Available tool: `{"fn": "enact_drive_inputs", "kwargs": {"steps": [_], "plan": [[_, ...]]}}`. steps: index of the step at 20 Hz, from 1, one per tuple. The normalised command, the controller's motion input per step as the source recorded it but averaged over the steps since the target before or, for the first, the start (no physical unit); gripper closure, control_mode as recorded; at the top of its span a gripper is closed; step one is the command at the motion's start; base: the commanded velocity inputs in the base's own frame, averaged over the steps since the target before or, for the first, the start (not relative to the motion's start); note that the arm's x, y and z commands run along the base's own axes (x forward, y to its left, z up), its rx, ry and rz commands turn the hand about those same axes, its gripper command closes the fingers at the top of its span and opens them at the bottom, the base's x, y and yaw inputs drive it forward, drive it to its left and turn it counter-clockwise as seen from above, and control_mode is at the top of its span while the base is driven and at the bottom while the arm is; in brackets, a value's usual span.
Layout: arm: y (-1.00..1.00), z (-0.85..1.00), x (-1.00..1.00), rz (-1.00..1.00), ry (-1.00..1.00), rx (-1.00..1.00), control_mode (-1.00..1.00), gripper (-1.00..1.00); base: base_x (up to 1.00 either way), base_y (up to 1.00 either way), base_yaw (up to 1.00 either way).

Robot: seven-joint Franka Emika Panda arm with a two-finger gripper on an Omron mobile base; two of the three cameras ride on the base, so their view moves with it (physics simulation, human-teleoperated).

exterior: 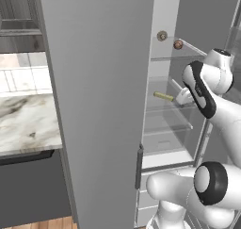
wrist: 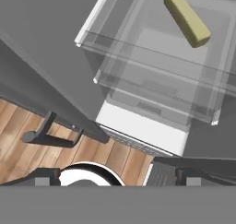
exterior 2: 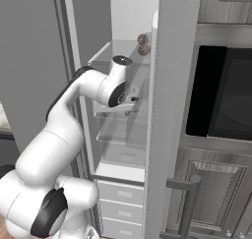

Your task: Pick the egg and butter from the fridge and place them by the bowl for mixing.

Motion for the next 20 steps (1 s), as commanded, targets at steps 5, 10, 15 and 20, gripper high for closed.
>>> {"fn": "enact_drive_inputs", "kwargs": {"steps": [5,10,15,20], "plan": [[0.0,-0.2,0.31,0.0,0.02,-0.02,-1.0,-1.0,0.0,0.0,0.0],[0.0,-0.04,0.6,0.0,0.02,0.0,-1.0,-1.0,0.0,0.0,0.0],[-0.08,0.0,0.7,-0.02,0.0,0.03,-1.0,-1.0,0.0,0.0,0.0],[-0.06,-0.19,0.42,0.0,-0.13,0.01,-1.0,-1.0,0.0,0.0,0.0]]}}
